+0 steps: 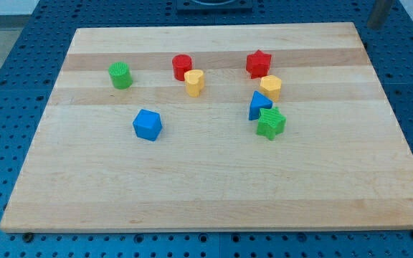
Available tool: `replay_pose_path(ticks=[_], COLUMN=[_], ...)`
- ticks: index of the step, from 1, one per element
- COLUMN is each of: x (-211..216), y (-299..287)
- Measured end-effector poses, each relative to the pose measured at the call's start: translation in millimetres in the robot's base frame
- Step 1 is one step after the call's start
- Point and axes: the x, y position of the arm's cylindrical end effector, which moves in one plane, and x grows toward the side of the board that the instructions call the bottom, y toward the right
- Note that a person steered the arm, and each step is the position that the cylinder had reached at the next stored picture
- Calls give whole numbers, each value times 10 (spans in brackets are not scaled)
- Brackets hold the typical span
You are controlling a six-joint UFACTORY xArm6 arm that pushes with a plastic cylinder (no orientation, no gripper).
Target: Move the yellow hexagon towards the red star
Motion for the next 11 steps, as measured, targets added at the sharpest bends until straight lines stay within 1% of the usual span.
replay_pose_path(ticks=[2,4,5,8,9,10,11], x=[0,45,308,1274,1385,1640,1748], y=[-82,-845,-1052,-1063,-1118,-1344,-1553])
